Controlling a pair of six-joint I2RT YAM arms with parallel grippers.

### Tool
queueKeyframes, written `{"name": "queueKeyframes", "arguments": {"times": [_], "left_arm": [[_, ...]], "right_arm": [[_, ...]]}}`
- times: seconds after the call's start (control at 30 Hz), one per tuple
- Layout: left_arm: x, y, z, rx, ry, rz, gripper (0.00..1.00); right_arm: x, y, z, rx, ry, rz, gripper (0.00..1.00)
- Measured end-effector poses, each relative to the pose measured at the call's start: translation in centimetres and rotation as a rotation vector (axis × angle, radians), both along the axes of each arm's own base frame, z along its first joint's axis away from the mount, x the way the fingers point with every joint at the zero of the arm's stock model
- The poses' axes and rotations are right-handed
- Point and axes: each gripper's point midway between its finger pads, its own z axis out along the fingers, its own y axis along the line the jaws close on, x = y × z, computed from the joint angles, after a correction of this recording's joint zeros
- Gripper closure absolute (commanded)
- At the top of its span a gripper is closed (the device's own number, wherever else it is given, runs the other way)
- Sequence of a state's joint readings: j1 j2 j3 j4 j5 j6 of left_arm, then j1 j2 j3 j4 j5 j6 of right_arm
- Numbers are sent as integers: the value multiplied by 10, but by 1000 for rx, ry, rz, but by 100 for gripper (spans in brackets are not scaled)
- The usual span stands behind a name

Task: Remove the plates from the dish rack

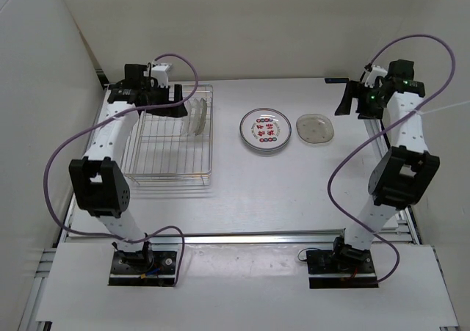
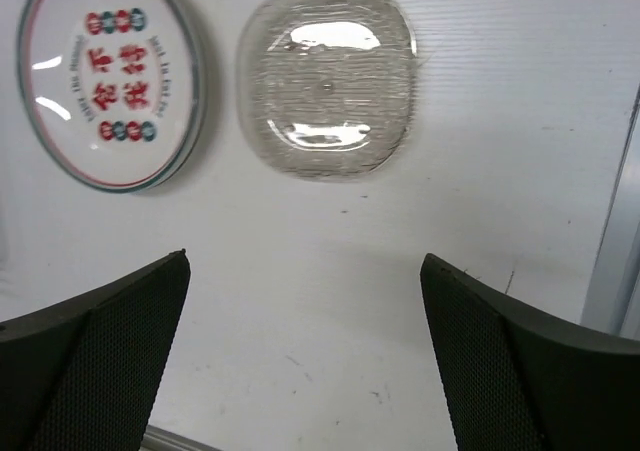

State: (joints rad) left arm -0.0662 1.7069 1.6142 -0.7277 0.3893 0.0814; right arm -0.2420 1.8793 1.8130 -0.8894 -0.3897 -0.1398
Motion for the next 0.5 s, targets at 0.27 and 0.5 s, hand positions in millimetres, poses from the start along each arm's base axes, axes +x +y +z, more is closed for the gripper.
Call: {"name": "queueKeyframes", "arguments": {"times": [0.27,0.5], "left_arm": [[33,0,-40,-79,49,12,14],[48,-12,-54,-134,75,-17,24]], "right_arm": [[-37,30,28,82,-31,68,4],[-50,40,12,124,32,85,4]]}}
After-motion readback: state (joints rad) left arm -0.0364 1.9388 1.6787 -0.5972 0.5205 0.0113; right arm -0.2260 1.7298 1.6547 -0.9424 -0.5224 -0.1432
